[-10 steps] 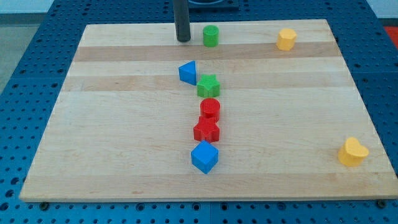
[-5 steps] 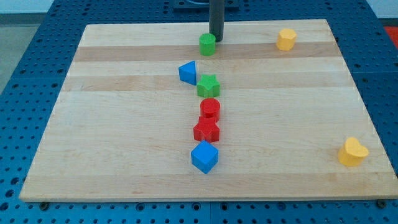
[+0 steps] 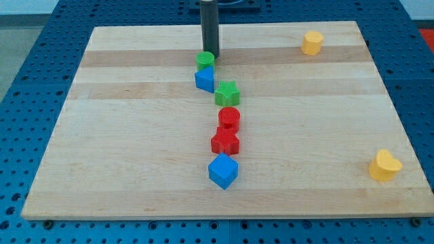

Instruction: Push the green circle into the triangle

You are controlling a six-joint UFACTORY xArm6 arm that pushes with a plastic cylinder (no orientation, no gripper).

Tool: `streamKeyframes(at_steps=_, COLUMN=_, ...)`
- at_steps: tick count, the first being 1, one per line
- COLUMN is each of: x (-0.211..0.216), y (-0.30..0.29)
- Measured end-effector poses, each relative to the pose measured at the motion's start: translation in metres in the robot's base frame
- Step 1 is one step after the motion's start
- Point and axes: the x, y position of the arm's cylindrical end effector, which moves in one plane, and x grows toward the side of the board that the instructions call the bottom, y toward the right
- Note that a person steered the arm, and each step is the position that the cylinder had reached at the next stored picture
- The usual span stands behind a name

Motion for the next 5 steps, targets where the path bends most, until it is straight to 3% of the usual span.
streamKeyframes(at_steps=3, x=0.007, y=-0.037)
streamKeyframes(at_steps=5, x=0.001, y=-0.031)
